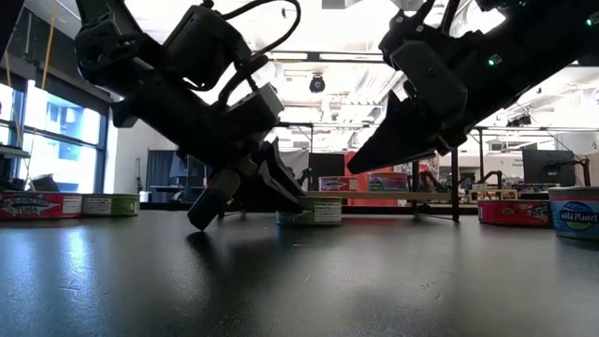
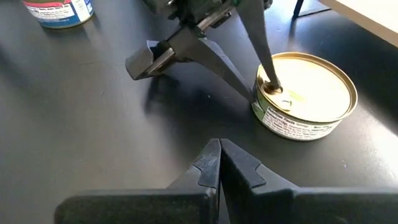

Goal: Stack canned seafood by type on shelf
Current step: Put the green tuna can on the shelf

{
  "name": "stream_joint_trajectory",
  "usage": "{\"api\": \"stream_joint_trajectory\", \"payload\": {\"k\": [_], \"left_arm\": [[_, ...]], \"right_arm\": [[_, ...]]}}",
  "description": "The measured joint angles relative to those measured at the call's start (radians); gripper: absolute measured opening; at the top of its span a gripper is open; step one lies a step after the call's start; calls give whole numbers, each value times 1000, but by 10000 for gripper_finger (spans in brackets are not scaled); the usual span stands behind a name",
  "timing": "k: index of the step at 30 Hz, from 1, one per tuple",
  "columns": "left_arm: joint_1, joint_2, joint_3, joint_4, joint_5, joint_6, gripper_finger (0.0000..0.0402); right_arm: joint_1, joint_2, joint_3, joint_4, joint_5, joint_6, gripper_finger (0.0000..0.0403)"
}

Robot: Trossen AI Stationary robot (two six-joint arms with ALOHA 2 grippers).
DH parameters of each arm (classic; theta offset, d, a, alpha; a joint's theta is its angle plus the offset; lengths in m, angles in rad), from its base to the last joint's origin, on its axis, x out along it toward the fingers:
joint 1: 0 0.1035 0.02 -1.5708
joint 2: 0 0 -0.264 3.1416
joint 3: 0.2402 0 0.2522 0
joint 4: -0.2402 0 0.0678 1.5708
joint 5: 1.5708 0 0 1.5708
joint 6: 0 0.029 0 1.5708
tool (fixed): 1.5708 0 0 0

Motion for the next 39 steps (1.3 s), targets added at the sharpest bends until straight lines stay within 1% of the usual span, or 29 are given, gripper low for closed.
{"api": "stream_joint_trajectory", "payload": {"k": [4, 6, 10, 12, 19, 25, 30, 33, 37, 39], "left_arm": [[-22, -7, 5, -32, -51, -15, 18], [-42, -6, 5, -39, -93, -35, 7], [-93, -27, 1, -75, -188, -45, 5], [-119, -48, -1, -108, -215, -50, 2], [-171, -155, -1, -178, -218, -121, 0], [-192, -209, -1, -177, -228, -130, 0], [-195, -229, -1, -170, -329, -99, 1], [-182, -229, 0, -169, -318, -96, 1], [-175, -229, 0, -190, -233, -149, 1], [-176, -229, 0, -201, -223, -173, 1]], "right_arm": [[-3, 0, 0, 0, 0, -1, 0], [-3, 0, 0, 4, 0, -2, 0], [-3, 0, 0, 9, 0, -8, 0], [-3, -1, 0, 9, 0, -16, 0], [-7, -1, 0, 11, 0, -16, 0], [-7, -1, 0, 15, 0, -18, 0], [-8, -1, 0, 15, 0, -23, 0], [-8, -1, 0, 14, 0, -23, 0], [-8, -1, 0, 14, 0, -1, 0], [-8, -1, 1, 14, 0, 1, 1]]}}
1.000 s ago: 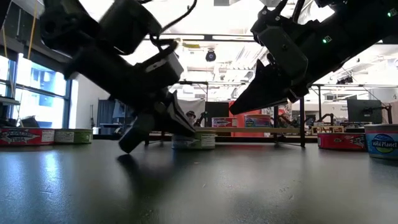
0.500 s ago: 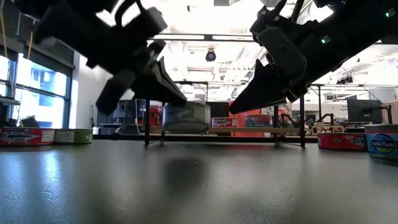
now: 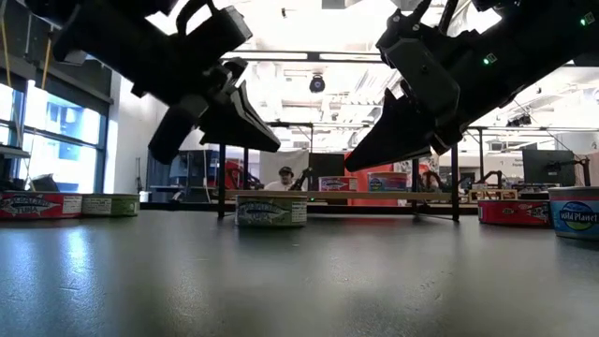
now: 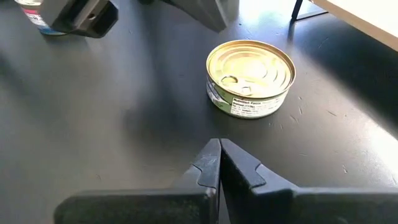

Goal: Stack canned seafood by type on shelf
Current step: Put the green tuna can on the shelf

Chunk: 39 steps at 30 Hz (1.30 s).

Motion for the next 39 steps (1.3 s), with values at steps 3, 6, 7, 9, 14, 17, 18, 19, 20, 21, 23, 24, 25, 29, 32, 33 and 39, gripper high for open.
{"api": "stream_joint_trajectory", "payload": {"k": [3, 6, 7, 9, 14, 17, 18, 19, 20, 21, 23, 24, 25, 29, 32, 33, 39], "left_arm": [[0, 0, 0, 3, 7, -40, 3], [7, 0, 0, -32, 97, -13, 23], [10, 1, 0, -47, 128, -4, 34], [21, 8, 0, -71, 162, 1, 59], [66, 19, 1, -157, 164, -8, 118], [90, 46, 1, -168, 174, 4, 135], [95, 58, 1, -179, 189, 23, 136], [100, 71, 1, -173, 197, 48, 136], [103, 81, 3, -163, 205, 69, 134], [104, 92, 4, -156, 205, 81, 130], [100, 113, 6, -138, 178, 89, 115], [98, 118, 6, -139, 164, 89, 104], [95, 119, 5, -146, 151, 89, 91], [81, 124, 5, -153, 113, 89, 21], [68, 125, 4, -151, 80, 85, 10], [60, 125, 5, -151, 63, 86, 10], [1, 99, -1, -183, -31, 94, 1]], "right_arm": [[0, 0, 0, 0, -4, 3, 10], [0, 0, 0, 0, -14, 3, 28], [0, 0, 0, 0, -14, 3, 35], [0, 0, 0, 0, -15, 3, 50], [0, 0, 0, 0, -15, 2, 74], [0, 0, 0, 1, -15, -4, 78], [0, 0, 0, 0, -15, -6, 78], [0, 0, 0, 0, -16, -6, 78], [0, 0, 1, 0, -16, -5, 78], [0, 0, 1, 0, -16, -6, 78], [0, 0, 1, 0, -16, -6, 78], [0, 0, 1, 0, -16, -8, 78], [0, 0, 1, 0, -16, -8, 78], [0, 0, 1, 0, -16, -32, 78], [0, 0, 1, 0, -16, -31, 78], [0, 0, 1, 0, -16, -27, 78], [0, 0, 1, 0, -16, -41, 78]]}}
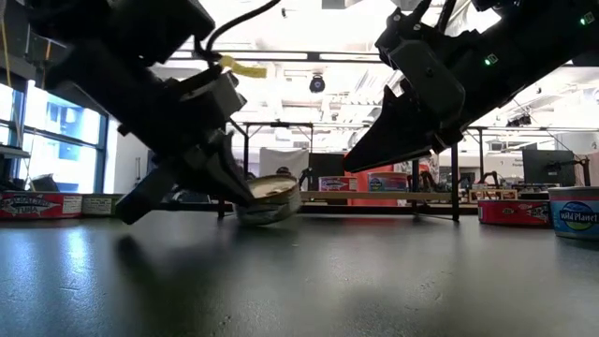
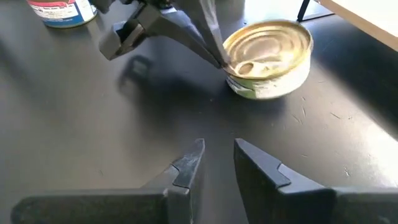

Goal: Stack canned seafood by type on shelf
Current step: Put the green tuna can on the shelf

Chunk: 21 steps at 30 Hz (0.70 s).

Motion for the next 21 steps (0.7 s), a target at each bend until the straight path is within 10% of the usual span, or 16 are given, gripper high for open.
{"api": "stream_joint_trajectory", "payload": {"k": [21], "left_arm": [[-34, -43, -1, 14, -39, -30, 0]], "right_arm": [[-22, 5, 0, 27, 30, -92, 83]]}}
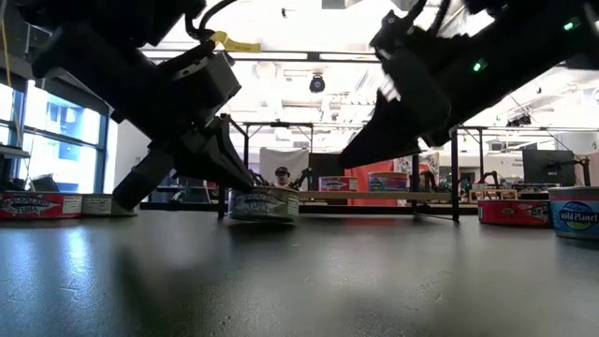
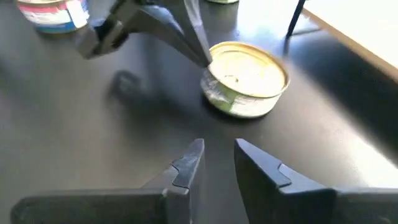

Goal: Stack canned seafood by type on shelf
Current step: Put the green tuna can on the shelf

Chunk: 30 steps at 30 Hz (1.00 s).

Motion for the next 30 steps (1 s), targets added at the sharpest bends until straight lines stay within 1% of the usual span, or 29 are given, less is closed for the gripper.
{"api": "stream_joint_trajectory", "payload": {"k": [2, 4, 6, 10, 13, 15, 19, 24, 26, 30], "left_arm": [[0, -1, 0, 5, 0, -4, 0], [0, -1, 1, 8, 0, -9, 0], [2, -1, 1, 17, 0, -23, 0], [7, -6, 1, 33, 2, -49, 0], [9, -11, 2, 53, 2, -67, 0], [12, -18, 2, 55, 13, -83, 0], [29, -36, 2, 53, 56, -130, 0], [56, -49, 2, 58, 93, -137, 0], [63, -49, 2, 60, 107, -139, 0], [73, -49, 2, 60, 134, -149, 0]], "right_arm": [[-16, 1, 0, 6, -24, -101, 96], [-35, 1, 0, 24, -52, -193, 118], [-57, 2, 0, 58, -99, -314, 147], [-115, 2, 0, 101, -245, -572, 212], [-143, 5, 0, 127, -273, -779, 247], [-160, 17, 0, 162, -267, -862, 255], [-191, 68, 2, 264, -267, -975, 256], [-201, 160, 25, 305, -259, -1054, 256], [-201, 197, 54, 308, -235, -1065, 256], [-201, 256, 128, 318, -137, -1098, 256]]}}
